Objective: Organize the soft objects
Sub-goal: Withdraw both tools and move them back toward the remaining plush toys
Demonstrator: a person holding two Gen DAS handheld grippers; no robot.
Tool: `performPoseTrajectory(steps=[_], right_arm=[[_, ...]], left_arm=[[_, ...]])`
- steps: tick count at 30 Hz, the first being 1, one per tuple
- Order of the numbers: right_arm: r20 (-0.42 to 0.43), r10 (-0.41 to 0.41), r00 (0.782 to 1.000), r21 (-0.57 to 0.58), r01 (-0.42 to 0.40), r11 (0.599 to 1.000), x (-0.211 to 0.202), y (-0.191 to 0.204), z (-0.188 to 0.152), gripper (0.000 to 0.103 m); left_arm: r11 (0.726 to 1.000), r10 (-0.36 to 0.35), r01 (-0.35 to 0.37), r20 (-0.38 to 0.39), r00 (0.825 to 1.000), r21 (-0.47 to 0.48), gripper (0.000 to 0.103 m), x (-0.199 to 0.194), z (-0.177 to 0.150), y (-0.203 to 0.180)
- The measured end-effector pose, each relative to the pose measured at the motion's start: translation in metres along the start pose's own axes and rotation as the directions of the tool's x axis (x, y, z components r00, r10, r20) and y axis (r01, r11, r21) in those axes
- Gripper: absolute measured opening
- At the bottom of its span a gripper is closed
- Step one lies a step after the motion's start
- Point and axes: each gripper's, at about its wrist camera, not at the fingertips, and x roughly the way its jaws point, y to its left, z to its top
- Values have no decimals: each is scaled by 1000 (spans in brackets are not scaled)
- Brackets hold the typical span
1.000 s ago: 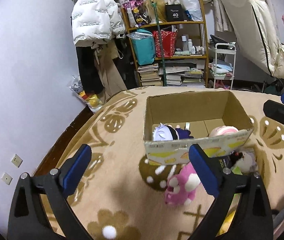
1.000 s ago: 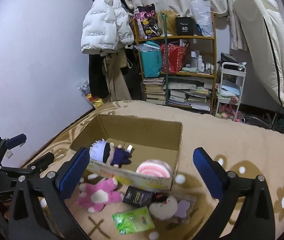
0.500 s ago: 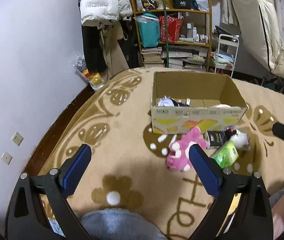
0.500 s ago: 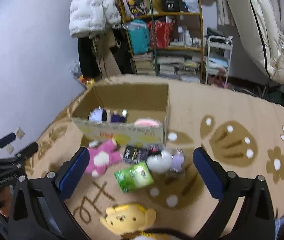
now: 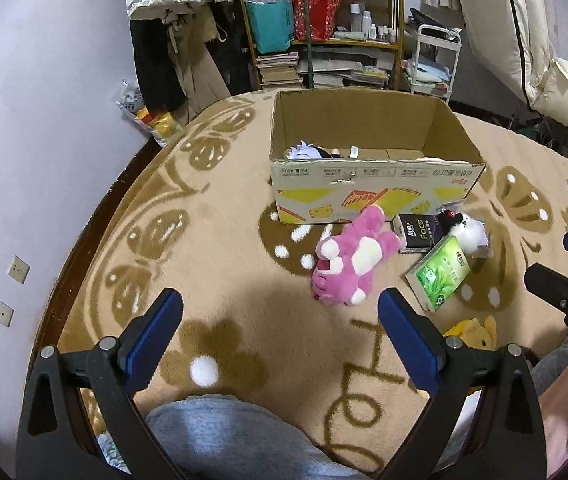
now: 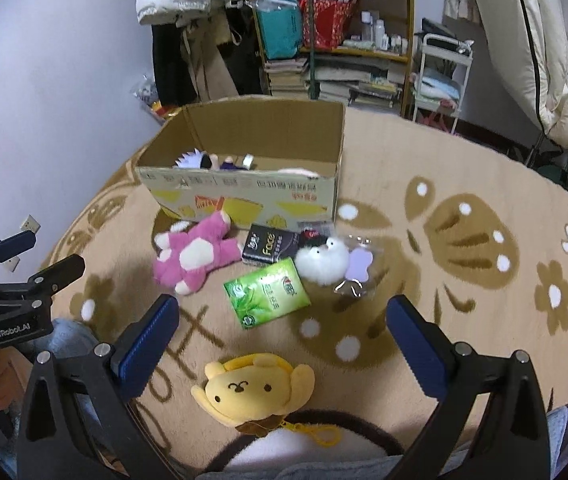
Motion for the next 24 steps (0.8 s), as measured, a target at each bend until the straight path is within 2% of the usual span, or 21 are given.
performPoseTrajectory(steps=[6,13,17,24], right_arm=[[-72,-9,997,-5,8,1000,20,-1,-4,103],[-194,24,981,-12,-26,1000,50,-1,-11,103],[-254,17,967,-51,-31,998,64,4,-16,103],[-325,69,943,-70,-97,993,81,12,-25,103]], left_arm=[[999,-23,20,-85,996,-35,97,25,4,6],[995,-72,60,-176,982,-74,97,53,5,11],[994,-99,86,-205,974,-71,97,66,5,8],[993,-110,97,-237,965,-68,97,86,8,2]])
